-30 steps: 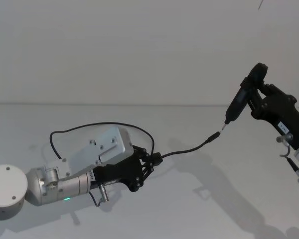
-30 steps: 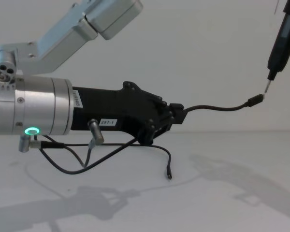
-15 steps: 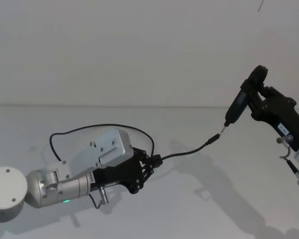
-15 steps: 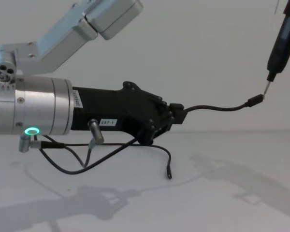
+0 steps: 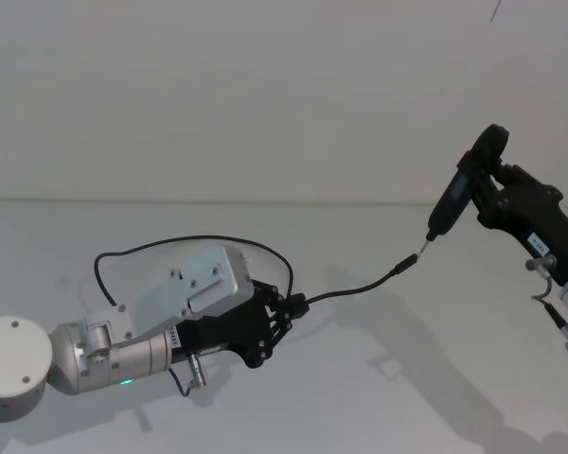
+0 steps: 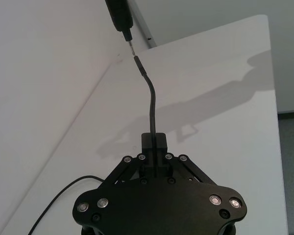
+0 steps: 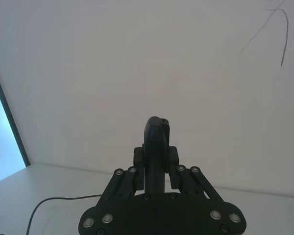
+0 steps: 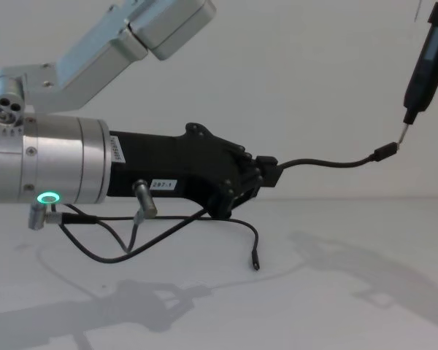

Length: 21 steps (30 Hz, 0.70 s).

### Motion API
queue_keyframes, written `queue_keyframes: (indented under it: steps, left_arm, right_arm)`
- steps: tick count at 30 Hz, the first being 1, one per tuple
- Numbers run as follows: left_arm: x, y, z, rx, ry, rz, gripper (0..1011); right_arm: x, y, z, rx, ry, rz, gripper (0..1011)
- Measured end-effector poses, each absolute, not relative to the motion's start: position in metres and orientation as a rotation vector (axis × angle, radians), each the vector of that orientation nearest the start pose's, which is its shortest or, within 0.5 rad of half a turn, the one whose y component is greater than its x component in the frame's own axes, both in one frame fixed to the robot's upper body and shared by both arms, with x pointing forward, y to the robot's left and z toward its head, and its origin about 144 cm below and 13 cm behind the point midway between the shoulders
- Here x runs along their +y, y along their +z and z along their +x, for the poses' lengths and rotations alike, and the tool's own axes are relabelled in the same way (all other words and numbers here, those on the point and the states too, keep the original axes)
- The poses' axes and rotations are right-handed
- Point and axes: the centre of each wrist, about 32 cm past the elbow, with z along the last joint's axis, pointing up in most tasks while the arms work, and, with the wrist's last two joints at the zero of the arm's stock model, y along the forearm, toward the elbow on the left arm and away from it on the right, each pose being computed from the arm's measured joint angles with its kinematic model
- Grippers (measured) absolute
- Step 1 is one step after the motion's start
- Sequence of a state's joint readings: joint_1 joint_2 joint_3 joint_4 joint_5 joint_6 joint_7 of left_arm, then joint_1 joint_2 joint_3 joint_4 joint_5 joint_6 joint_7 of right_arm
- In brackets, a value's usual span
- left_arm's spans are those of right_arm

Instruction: Pick up the data cable with the one hand.

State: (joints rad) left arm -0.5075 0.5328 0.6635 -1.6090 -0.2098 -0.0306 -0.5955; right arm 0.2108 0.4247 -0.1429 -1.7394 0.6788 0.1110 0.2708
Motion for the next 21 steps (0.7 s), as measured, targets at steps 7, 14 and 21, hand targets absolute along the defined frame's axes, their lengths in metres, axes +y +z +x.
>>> queue_keyframes:
  steps: [7,14,21]
  left_arm:
    - [0.1986,1.2617,0.5274,-0.477,0.405,0.243,40]
    - [0.1986,1.2617,0.5274,-0.477,0.405,0.243,40]
    - [0.1986,1.2617,0.5274,-0.476,0.405,0.243,40]
  right_arm:
    - [-0.286,1.2707,0.4975,0.008,-1.041,0.295,279]
    - [-0.2861,1.2708,0.4976,0.01,-1.041,0.295,279]
    - [-0.286,1.2711,0.4977,0.011,-1.042,0.294,279]
